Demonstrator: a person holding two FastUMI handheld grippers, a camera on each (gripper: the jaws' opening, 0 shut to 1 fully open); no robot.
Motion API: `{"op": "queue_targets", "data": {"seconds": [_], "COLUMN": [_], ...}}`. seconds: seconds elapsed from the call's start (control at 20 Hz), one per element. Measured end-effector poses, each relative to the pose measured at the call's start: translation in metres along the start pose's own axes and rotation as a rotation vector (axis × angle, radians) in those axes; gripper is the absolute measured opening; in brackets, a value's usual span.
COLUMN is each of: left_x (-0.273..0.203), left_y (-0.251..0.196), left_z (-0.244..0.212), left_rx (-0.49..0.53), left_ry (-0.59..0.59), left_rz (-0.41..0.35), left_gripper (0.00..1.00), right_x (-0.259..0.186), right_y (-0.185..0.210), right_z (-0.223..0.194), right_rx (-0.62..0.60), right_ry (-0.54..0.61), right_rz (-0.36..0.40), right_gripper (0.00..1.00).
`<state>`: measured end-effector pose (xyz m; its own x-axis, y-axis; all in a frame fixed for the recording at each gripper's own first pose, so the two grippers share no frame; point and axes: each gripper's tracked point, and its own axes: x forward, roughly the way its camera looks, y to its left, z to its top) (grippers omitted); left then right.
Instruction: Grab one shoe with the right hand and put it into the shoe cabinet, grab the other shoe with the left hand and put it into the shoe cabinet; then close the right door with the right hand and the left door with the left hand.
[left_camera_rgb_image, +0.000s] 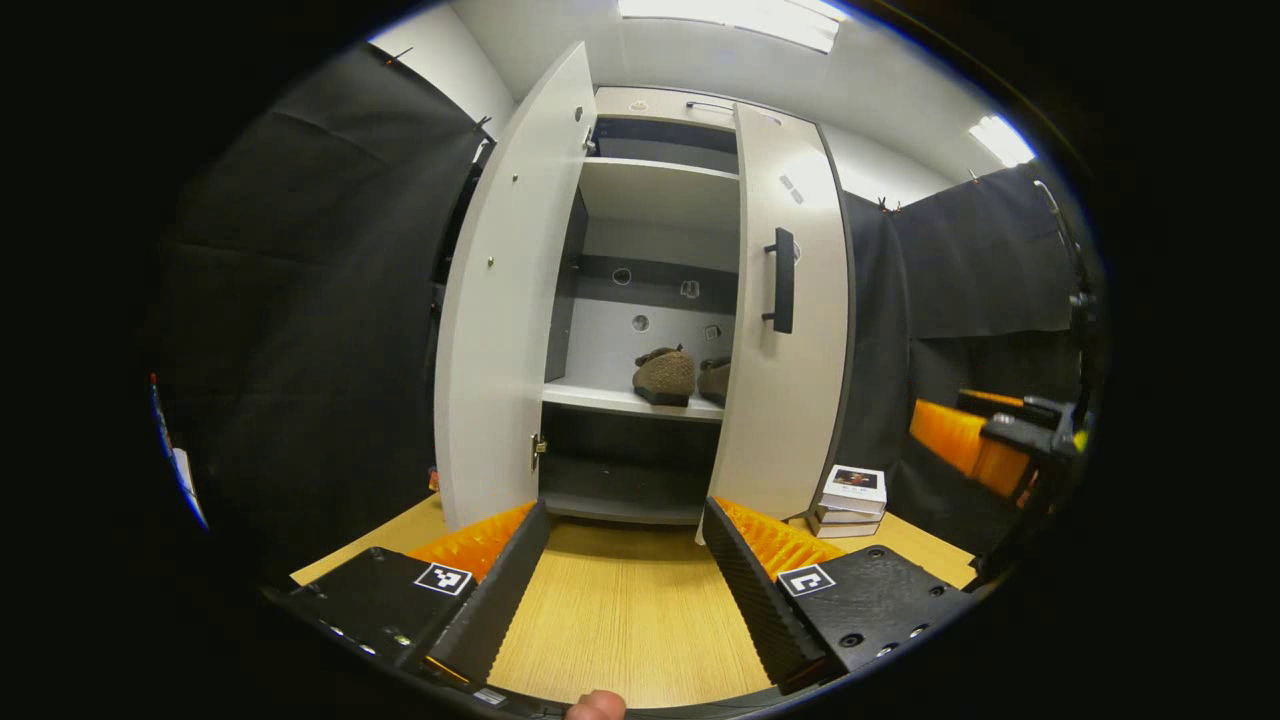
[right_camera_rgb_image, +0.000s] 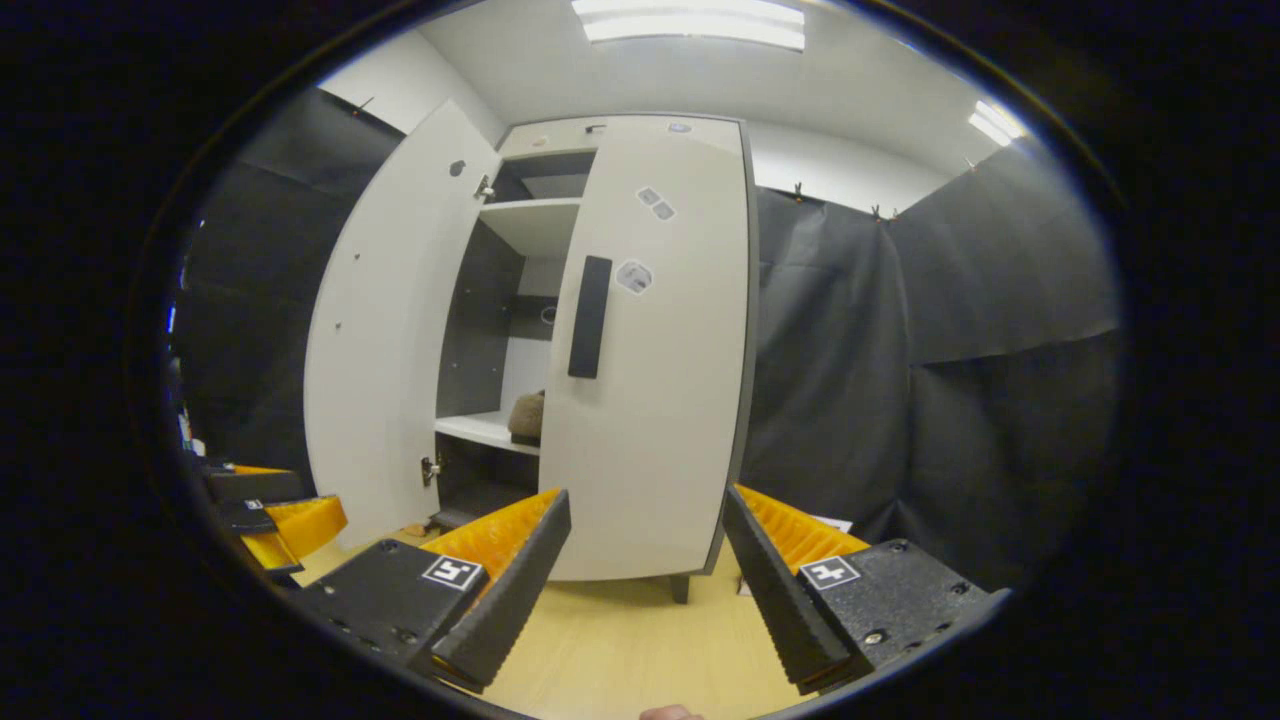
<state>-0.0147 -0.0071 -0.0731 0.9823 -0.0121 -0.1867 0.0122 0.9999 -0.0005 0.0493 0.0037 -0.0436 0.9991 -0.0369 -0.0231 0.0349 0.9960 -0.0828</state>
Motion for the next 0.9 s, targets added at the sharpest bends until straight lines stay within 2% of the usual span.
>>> {"op": "queue_targets", "data": {"seconds": [0.3, 0.6, 0.7, 0.9], "left_x": [0.003, -0.003, -0.005, -0.009], "left_y": [-0.016, -0.009, 0.001, 0.066], "left_z": [0.003, 0.08, 0.11, 0.159], "left_rx": [-0.028, -0.08, -0.132, -0.165], "left_ry": [0.001, -0.16, -0.209, -0.3], "left_rz": [-0.043, -0.055, -0.047, 0.077], "left_gripper": [0.95, 0.95, 0.95, 0.94], "right_x": [-0.024, -0.022, -0.017, -0.011], "right_y": [-0.008, -0.011, -0.013, -0.018], "right_z": [-0.043, -0.042, -0.04, -0.033], "right_rx": [0.014, 0.042, 0.055, 0.023], "right_ry": [0.057, 0.053, 0.05, 0.033], "right_rz": [-0.045, -0.058, -0.056, -0.071], "right_gripper": [1.0, 1.0, 1.0, 0.99]}}
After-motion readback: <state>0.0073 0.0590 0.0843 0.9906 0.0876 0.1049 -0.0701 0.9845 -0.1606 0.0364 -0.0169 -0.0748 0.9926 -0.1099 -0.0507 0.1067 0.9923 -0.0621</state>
